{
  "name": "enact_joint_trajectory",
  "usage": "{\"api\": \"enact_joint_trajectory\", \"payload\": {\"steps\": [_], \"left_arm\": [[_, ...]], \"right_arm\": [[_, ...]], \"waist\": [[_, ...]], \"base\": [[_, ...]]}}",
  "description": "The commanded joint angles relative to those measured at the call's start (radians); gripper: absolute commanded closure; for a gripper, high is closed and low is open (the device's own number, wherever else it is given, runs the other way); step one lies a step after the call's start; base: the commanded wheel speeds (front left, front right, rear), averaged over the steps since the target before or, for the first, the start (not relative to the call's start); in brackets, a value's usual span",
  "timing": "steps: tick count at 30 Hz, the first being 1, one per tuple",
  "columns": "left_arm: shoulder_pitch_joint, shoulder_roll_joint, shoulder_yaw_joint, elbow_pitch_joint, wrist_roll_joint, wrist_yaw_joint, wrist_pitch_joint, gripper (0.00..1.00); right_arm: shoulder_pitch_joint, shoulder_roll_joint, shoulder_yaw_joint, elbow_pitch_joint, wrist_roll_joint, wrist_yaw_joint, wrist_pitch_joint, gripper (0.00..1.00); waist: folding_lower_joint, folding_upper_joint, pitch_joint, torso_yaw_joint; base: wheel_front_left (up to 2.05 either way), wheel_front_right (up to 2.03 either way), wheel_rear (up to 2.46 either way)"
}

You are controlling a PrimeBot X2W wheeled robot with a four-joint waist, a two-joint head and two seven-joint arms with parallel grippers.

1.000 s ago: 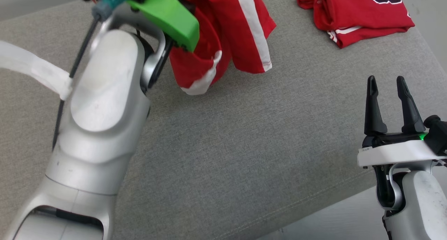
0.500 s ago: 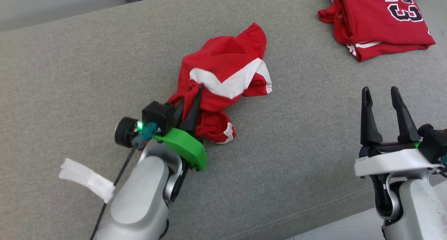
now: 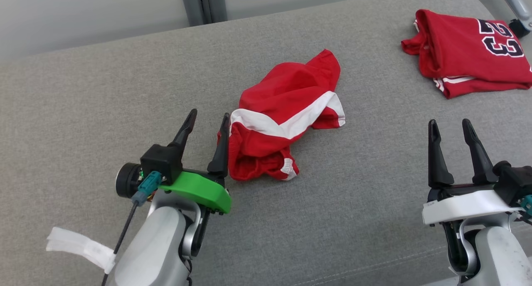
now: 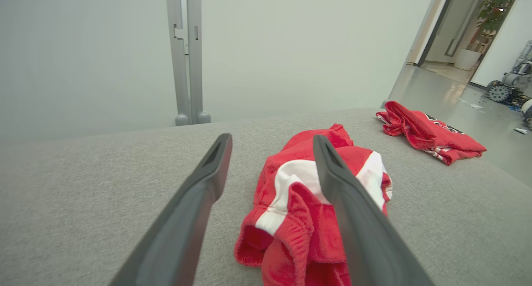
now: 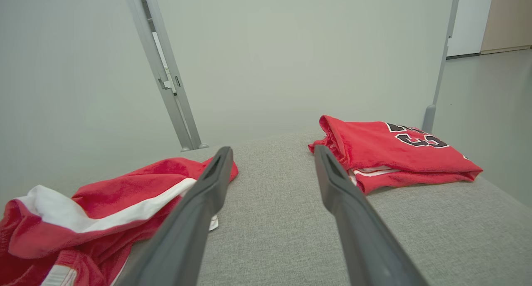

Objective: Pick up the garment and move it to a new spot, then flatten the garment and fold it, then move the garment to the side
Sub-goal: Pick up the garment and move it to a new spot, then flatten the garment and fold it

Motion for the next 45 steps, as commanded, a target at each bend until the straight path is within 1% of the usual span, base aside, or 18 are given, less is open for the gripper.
{"api": "enact_joint_trajectory", "payload": {"steps": [1, 6, 11, 16, 20, 26, 35, 40, 45], "left_arm": [[0.027, 0.017, 0.018, -0.017, 0.007, 0.01, -0.006, 0.0], [0.074, 0.056, 0.086, -0.089, 0.018, 0.036, -0.007, 0.0], [0.16, 0.09, 0.179, -0.17, 0.03, 0.06, -0.007, 0.0], [0.257, 0.104, 0.26, -0.223, 0.042, 0.057, -0.007, 0.0], [0.321, 0.109, 0.31, -0.249, 0.066, 0.041, -0.007, 0.0], [0.384, 0.089, 0.369, -0.275, 0.095, -0.003, -0.007, 0.0], [0.406, 0.027, 0.425, -0.257, 0.147, -0.056, -0.007, 0.0], [0.404, 0.005, 0.453, -0.235, 0.164, -0.083, -0.007, 0.0], [0.402, -0.008, 0.478, -0.231, 0.178, -0.1, -0.007, 0.0]], "right_arm": [[0.019, -0.006, 0.002, 0.0, -0.005, -0.002, 0.0, 0.0], [0.035, -0.008, 0.005, 0.0, -0.01, -0.002, 0.0, 0.0], [0.047, -0.01, 0.011, -0.006, -0.017, -0.002, 0.0, 0.0], [0.058, -0.014, 0.012, -0.009, -0.018, -0.002, 0.0, 0.0], [0.071, -0.018, 0.011, -0.013, -0.019, -0.002, 0.0, 0.0], [0.08, -0.026, 0.023, -0.013, -0.018, -0.002, 0.0, 0.0], [0.11, -0.039, 0.057, -0.001, -0.009, -0.002, 0.0, 0.0], [0.115, -0.03, 0.069, 0.007, -0.005, -0.002, 0.0, 0.0], [0.117, -0.024, 0.073, 0.013, -0.002, -0.002, 0.0, 0.0]], "waist": [[0.0001, 0.0, -0.039, 0.039], [0.0001, 0.0, -0.069, 0.067], [0.0001, 0.0, -0.095, 0.09], [0.0001, 0.0, -0.112, 0.102], [0.0001, 0.0, -0.117, 0.113], [0.0001, 0.0, -0.12, 0.133], [0.0001, 0.0, -0.124, 0.149], [0.0001, 0.0, -0.128, 0.146], [0.0001, 0.0, -0.131, 0.142]], "base": [[0.0, 0.0, 0.0], [0.0, 0.0, 0.0], [0.0, 0.0, 0.0], [0.0, 0.0, 0.0], [0.0, 0.0, 0.0], [0.0, 0.0, 0.0], [0.0, 0.0, 0.0], [0.0, 0.0, 0.0], [0.0, 0.0, 0.0]]}}
